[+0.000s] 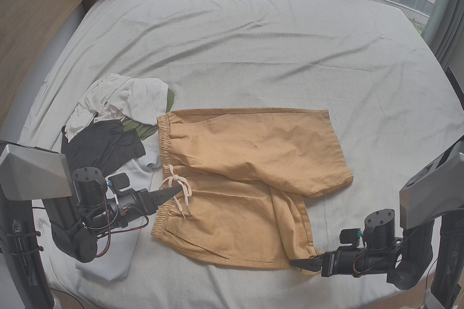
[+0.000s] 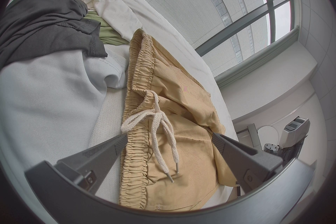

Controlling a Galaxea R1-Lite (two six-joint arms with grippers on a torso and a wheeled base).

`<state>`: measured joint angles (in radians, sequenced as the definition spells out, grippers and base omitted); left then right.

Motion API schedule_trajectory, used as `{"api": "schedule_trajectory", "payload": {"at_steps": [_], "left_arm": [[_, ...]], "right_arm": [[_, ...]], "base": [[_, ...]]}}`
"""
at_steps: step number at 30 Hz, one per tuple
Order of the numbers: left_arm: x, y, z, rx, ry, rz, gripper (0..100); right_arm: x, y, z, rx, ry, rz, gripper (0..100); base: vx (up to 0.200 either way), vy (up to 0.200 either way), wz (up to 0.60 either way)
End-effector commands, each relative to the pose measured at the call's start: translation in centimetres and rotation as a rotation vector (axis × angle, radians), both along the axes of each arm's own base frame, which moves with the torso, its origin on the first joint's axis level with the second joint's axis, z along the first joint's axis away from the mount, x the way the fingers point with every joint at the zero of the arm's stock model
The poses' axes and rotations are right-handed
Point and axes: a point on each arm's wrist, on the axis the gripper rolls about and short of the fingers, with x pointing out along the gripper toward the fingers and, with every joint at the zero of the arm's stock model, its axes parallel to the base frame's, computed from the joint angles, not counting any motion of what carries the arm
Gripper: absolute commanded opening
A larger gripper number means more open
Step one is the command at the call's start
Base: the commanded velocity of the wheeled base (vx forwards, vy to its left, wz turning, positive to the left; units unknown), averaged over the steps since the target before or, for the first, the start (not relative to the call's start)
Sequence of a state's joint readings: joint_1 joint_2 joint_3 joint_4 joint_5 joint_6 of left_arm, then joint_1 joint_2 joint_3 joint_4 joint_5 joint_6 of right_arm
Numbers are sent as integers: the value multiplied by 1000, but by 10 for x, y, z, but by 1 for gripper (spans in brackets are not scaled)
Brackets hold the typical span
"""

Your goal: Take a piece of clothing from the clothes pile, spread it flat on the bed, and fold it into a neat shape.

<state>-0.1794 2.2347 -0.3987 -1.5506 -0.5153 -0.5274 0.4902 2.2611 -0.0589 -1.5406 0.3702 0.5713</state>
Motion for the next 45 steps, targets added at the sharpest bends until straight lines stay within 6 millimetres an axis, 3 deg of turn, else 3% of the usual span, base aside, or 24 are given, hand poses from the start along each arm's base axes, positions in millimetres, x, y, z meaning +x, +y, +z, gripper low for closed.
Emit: {"api": "schedule_trajectory", "payload": {"at_steps": [1, 8, 29, 30, 45], "left_arm": [[0, 0, -1, 0, 2, 0, 100], [0, 0, 0, 0, 0, 0, 100], [0, 0, 0, 0, -1, 0, 100], [0, 0, 0, 0, -1, 0, 100], [0, 0, 0, 0, 0, 0, 100]], "right_arm": [[-1, 0, 15, 62, -7, -37, 100], [-1, 1, 26, 163, 55, -122, 100], [5, 0, 6, 150, 162, -251, 100], [5, 0, 5, 151, 165, -253, 0], [7, 1, 7, 173, 172, -268, 0]], "base": [[0, 0, 0], [0, 0, 0], [0, 0, 0], [0, 0, 0], [0, 0, 0]]}}
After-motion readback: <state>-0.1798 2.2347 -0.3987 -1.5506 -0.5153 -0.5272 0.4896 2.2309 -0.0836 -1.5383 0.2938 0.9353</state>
